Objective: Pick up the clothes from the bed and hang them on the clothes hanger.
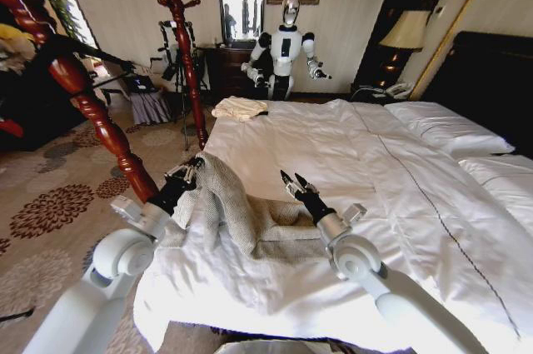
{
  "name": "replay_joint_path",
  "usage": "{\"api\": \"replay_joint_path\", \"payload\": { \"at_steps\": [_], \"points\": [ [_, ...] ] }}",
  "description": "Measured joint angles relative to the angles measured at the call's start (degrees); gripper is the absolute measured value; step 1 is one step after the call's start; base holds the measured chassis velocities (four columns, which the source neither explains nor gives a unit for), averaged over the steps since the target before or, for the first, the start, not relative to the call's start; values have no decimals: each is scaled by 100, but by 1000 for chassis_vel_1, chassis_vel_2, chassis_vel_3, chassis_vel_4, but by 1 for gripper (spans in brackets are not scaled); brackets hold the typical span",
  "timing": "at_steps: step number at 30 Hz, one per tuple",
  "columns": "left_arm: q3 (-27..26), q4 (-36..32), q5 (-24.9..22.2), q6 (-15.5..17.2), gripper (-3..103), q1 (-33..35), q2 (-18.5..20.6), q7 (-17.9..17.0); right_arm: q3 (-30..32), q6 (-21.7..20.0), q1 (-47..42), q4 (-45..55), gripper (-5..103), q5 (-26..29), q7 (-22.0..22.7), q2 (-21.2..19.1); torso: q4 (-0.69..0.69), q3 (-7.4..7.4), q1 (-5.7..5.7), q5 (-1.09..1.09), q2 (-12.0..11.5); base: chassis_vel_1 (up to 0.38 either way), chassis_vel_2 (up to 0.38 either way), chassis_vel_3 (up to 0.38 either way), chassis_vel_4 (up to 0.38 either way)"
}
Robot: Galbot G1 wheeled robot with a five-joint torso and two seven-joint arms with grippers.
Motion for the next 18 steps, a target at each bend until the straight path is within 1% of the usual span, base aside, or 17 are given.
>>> {"api": "replay_joint_path", "payload": {
  "at_steps": [1, 3, 4, 5, 6, 7, 9, 10, 11, 12, 13, 14, 16, 17, 18],
  "points": [
    [0, 0, 0, 0, 0, 0, 0, 0, 0, 0, 0, 0, 86, 0, 0, 0, 0, 0, 0, 0, 0, 0, 0, 0, 0],
    [-6, 48, -39, 32, 0, 22, -59, -26, -153, 153, -216, 12, 96, -235, -297, -13, 0, 0, 0, 0, 0, 0, 0, 0, 0],
    [-20, 49, -75, 38, 0, 27, -68, -39, -208, 192, -243, -5, 99, -270, -371, -10, 1, 0, 0, 0, 0, 0, 0, 0, 0],
    [-20, 49, -75, 38, 0, 27, -68, -39, -208, 192, -243, -5, 99, -270, -371, -10, 1, 0, 0, 0, 0, 0, 0, 0, 0],
    [-46, 50, -150, 50, 0, 24, -82, -74, -317, 241, -277, -62, 100, -335, -484, 5, 2, 0, 0, 0, 0, 0, 0, 0, 0],
    [-89, 50, -304, 75, 0, -21, -107, -123, -491, 283, -299, -191, 100, -489, -603, 35, 2, 0, 0, 0, 0, 0, 0, 0, 0],
    [-149, 44, -466, 97, 0, -123, -126, -165, -779, 361, -291, -474, 100, -831, -815, 78, 1, 0, 0, 0, 0, 0, 0, 0, 0],
    [-149, 44, -466, 97, 0, -123, -126, -165, -779, 361, -291, -474, 100, -831, -815, 78, 1, 0, 0, 0, 0, 0, 0, 0, 0],
    [-172, 44, -499, 101, 0, -162, -125, -171, -921, 400, -268, -591, 100, -1002, -916, 88, 0, 0, 0, 2, 0, 0, 0, 0, 0],
    [-198, 56, -530, 102, 0, -213, -118, -174, -1204, 479, -194, -801, 100, -1335, -1121, 97, 0, 0, 0, 1, 0, 0, 0, 0, 0],
    [-215, 74, -551, 103, 0, -242, -103, -184, -1428, 523, -121, -946, 100, -1537, -1256, 103, 0, 0, 0, 1, 0, 0, 0, 0, 0],
    [-215, 74, -551, 103, 0, -242, -103, -184, -1428, 523, -121, -946, 100, -1537, -1256, 103, 0, 0, 0, 1, 0, 0, 0, 0, 0],
    [-224, 121, -592, 108, 0, -331, -71, -197, -1788, 603, 34, -1172, 100, -1875, -1413, 110, 5, 0, 0, 0, 0, 0, 0, 0, 0],
    [-217, 157, -629, 122, 0, -433, -55, -214, -1968, 669, 125, -1295, 100, -2151, -1490, 111, 2, 0, 0, 0, 0, 0, 0, 0, 0],
    [-211, 168, -651, 130, 0, -474, -49, -224, -2011, 689, 153, -1327, 100, -2262, -1495, 106, 1, 1, 0, 0, 0, 0, 0, 0, 0]
  ]
}}
